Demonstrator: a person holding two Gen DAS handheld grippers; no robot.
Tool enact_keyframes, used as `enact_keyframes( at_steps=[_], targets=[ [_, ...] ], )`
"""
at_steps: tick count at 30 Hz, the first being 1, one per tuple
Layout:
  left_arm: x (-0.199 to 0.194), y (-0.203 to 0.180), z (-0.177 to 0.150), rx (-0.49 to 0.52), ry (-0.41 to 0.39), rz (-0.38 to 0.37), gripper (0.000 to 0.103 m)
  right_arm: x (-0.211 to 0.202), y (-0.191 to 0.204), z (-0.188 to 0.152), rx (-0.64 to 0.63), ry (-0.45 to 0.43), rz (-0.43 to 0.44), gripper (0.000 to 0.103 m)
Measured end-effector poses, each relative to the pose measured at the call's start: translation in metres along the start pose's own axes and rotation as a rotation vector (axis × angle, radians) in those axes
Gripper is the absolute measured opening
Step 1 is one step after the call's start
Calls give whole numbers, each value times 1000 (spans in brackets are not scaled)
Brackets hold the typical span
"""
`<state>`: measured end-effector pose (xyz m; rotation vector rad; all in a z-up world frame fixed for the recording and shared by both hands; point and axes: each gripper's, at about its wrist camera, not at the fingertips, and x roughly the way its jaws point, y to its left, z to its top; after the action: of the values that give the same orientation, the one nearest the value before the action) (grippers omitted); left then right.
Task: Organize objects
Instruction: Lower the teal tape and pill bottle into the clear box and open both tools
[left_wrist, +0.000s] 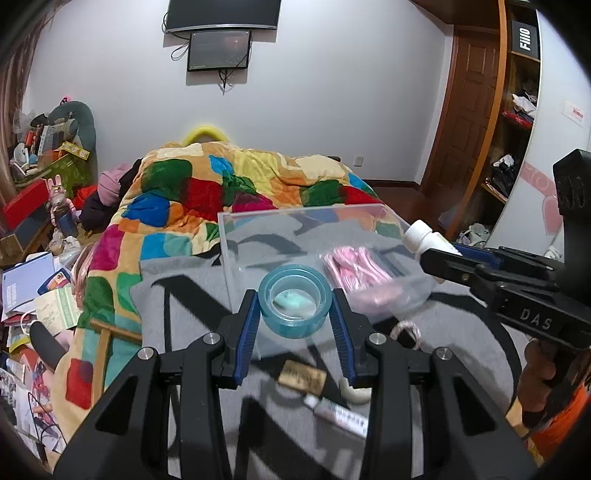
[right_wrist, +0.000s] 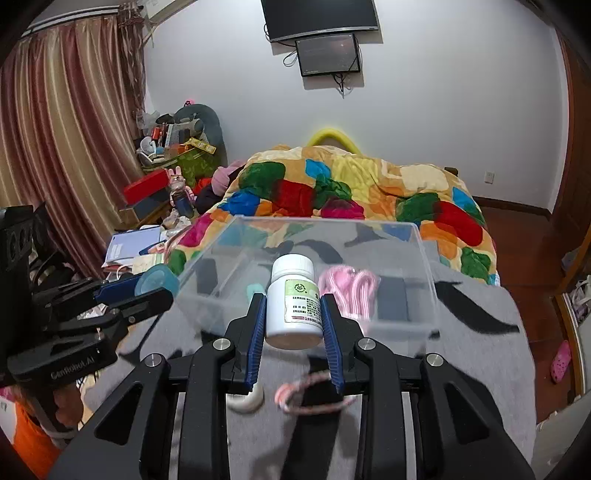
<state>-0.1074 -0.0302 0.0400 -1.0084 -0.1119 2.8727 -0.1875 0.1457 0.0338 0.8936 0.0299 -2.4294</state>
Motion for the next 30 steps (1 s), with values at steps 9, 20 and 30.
enact_keyframes(
  at_steps=[9,20,30],
  targets=[
    [42,4,12,4,65,8,38,51,-8,21,21,65,-37,27],
    [70,1,9,28,142,13,39,98,-13,16,-9,201,-23,27],
    [48,-4,8,44,109,9,48,73,-19,10,-9,177,-13,34]
  ],
)
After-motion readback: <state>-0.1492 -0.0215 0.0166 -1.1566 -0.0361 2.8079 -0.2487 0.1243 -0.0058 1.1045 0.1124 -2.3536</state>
